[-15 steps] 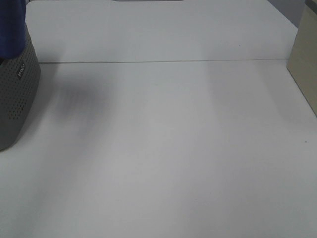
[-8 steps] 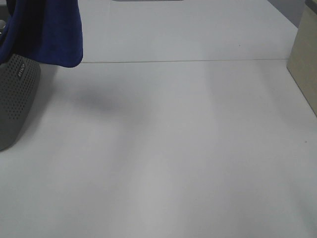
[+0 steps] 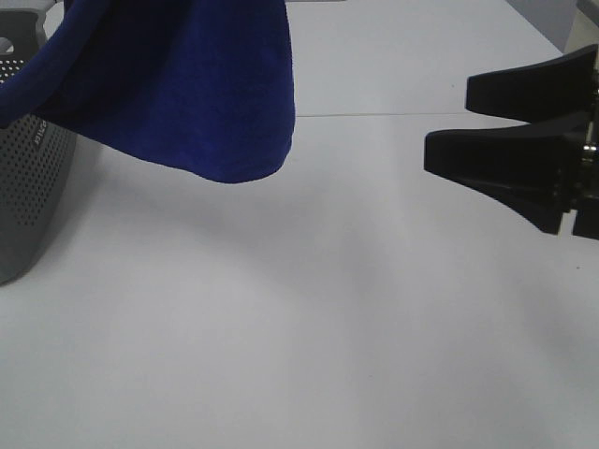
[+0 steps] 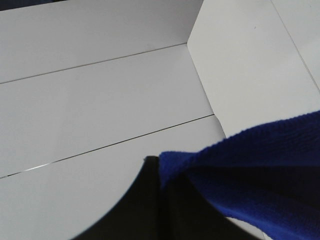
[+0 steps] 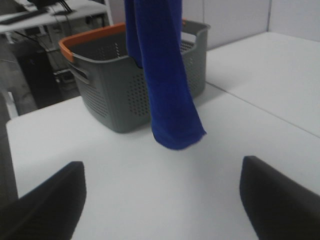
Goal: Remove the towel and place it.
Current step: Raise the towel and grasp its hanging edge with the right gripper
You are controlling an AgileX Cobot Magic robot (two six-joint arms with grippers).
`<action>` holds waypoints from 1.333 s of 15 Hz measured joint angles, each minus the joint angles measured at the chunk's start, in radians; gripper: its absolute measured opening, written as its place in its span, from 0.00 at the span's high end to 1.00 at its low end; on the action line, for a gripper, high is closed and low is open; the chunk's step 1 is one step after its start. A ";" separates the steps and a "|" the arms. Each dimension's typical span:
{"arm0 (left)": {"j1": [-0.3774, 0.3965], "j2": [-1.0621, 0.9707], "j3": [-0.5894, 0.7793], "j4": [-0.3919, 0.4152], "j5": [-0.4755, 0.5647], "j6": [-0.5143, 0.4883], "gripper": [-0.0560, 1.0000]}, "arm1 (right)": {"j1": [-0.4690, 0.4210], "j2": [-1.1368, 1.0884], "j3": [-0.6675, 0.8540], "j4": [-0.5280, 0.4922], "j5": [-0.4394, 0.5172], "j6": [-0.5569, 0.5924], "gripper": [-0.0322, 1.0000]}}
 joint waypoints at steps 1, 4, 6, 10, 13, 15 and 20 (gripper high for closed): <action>-0.012 0.000 0.000 0.001 0.000 0.000 0.95 | 0.000 0.085 0.000 0.040 0.062 -0.092 0.16; -0.039 0.000 0.000 0.002 -0.001 0.000 0.95 | 0.003 0.319 -0.054 0.060 0.183 -0.198 0.16; -0.040 0.000 0.000 0.002 -0.001 0.000 0.95 | 0.027 0.422 -0.106 0.067 0.212 -0.219 0.16; -0.040 0.000 0.000 0.003 -0.001 0.000 0.95 | 0.146 0.618 -0.272 0.072 0.222 -0.220 0.16; -0.040 0.000 0.000 0.005 -0.001 0.000 0.95 | 0.221 0.709 -0.373 0.072 0.192 -0.192 0.16; -0.040 0.000 0.000 0.019 -0.001 0.000 0.95 | 0.274 0.744 -0.429 0.074 0.183 -0.187 0.16; -0.040 0.000 0.000 0.019 -0.017 0.000 0.95 | 0.278 0.746 -0.437 0.073 0.150 -0.186 0.27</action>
